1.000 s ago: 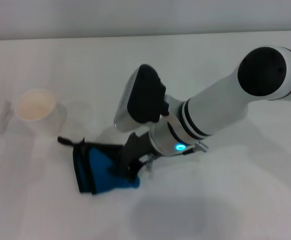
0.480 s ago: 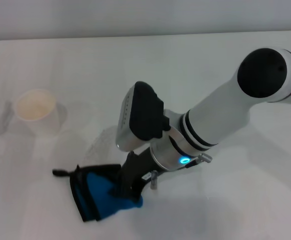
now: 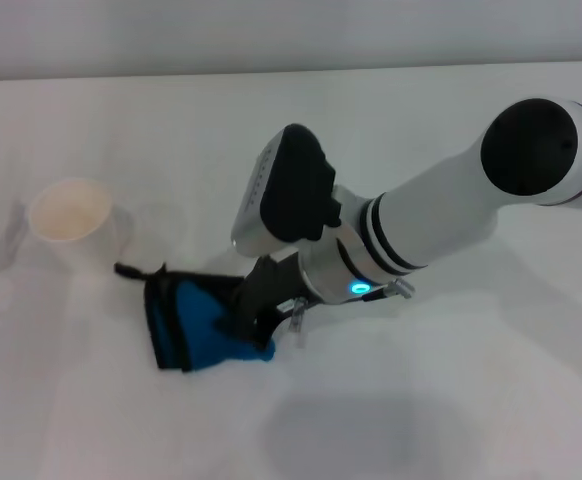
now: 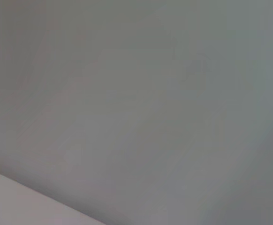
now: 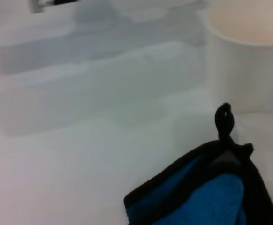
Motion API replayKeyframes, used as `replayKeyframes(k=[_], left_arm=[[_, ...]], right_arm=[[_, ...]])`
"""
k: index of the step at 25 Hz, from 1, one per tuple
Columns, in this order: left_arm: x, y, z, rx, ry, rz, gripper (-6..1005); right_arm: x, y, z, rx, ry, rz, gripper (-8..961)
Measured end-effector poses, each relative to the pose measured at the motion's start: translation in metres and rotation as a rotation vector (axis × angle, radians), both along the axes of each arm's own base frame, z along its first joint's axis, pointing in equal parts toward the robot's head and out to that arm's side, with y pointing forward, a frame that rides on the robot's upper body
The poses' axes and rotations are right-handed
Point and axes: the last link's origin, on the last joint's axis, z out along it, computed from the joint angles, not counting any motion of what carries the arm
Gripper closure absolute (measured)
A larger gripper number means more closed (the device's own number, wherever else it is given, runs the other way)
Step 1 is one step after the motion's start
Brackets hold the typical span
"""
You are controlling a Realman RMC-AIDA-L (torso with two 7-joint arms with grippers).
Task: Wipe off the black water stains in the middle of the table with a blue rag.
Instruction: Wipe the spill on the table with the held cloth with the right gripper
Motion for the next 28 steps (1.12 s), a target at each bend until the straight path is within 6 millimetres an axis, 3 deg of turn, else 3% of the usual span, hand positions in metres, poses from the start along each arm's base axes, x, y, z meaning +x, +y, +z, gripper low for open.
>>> replayKeyframes(k=[19,24,28], left_arm=[[0.001,0.0,0.0,0.001,-0.001,-0.003,108],[0.001,0.0,0.001,0.004,-0.001,-0.005,108],[0.002,0.001,0.0,0.003,-0.001,-0.007,108]], right_arm=[[0.03,0.05,0.028,0.269,0.015,-0.145,861],[0.024,0.049,0.025,0.253,0.027,-0.145,862],[0.014,0.035,0.016,0.167,0.037,-0.133,862]])
